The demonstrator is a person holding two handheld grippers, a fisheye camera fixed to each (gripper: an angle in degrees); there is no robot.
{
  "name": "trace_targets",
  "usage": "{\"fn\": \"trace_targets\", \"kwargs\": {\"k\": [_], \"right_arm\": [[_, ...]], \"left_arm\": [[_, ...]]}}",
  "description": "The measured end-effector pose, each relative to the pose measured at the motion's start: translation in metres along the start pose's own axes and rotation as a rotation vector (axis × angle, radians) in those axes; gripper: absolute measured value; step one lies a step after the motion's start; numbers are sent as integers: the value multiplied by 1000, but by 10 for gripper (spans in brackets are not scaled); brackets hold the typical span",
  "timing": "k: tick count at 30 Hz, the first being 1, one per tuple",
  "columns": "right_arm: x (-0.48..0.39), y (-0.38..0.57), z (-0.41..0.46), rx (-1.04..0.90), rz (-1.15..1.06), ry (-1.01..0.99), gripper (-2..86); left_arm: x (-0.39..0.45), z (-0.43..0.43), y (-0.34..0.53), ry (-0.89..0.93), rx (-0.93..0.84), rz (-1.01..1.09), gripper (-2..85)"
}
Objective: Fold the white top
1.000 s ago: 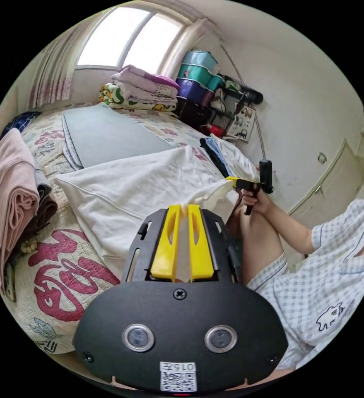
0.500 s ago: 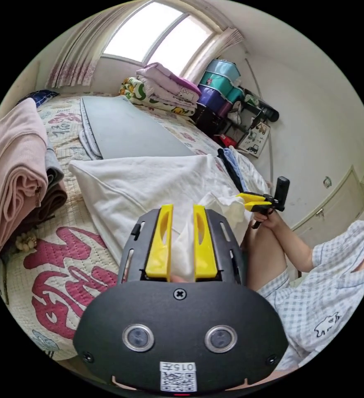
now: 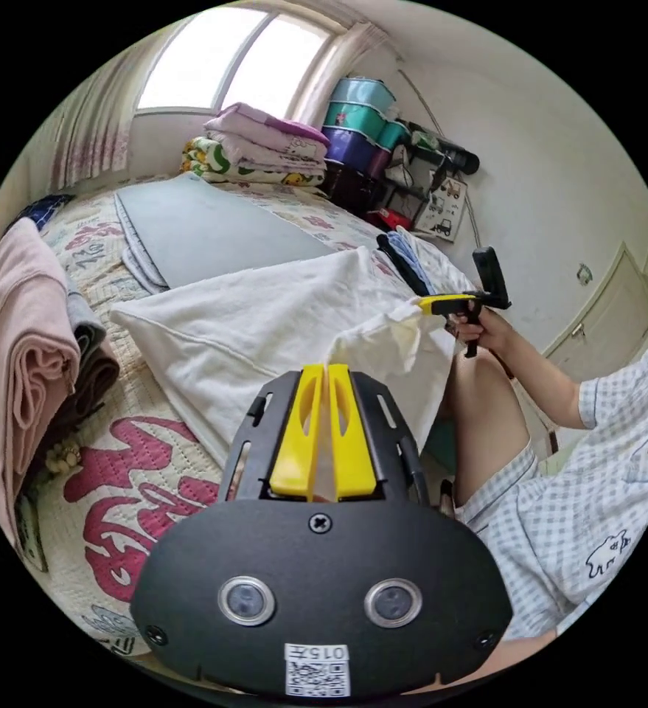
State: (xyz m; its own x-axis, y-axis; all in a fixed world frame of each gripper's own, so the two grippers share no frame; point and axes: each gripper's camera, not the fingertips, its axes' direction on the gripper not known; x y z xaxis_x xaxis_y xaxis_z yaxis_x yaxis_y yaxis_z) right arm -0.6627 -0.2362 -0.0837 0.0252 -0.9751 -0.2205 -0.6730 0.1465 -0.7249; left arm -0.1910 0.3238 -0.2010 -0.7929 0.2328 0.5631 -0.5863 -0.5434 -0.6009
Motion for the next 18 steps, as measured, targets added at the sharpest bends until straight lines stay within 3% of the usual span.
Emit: {"fn": "trace_targets", "kwargs": {"k": [6,8,11,14,18], "right_arm": [[14,-30,-6,-4,96,98,52],[11,-29,-3,-17,51,85,75],[-2,-18,2,29,-64,55,118],[-1,-14,13,-15,-81,16,132],[5,-17,22,-51,-47,23,97]], "left_arm": [[-35,-6,17,39,88,-176,21],[-40,-12,25,10,122,-217,94],[-40,-18,34,76,167,-196,134],[-32,-8,35,173,93,-117,131],[-11,11,34,86,-68,-16,67]]}}
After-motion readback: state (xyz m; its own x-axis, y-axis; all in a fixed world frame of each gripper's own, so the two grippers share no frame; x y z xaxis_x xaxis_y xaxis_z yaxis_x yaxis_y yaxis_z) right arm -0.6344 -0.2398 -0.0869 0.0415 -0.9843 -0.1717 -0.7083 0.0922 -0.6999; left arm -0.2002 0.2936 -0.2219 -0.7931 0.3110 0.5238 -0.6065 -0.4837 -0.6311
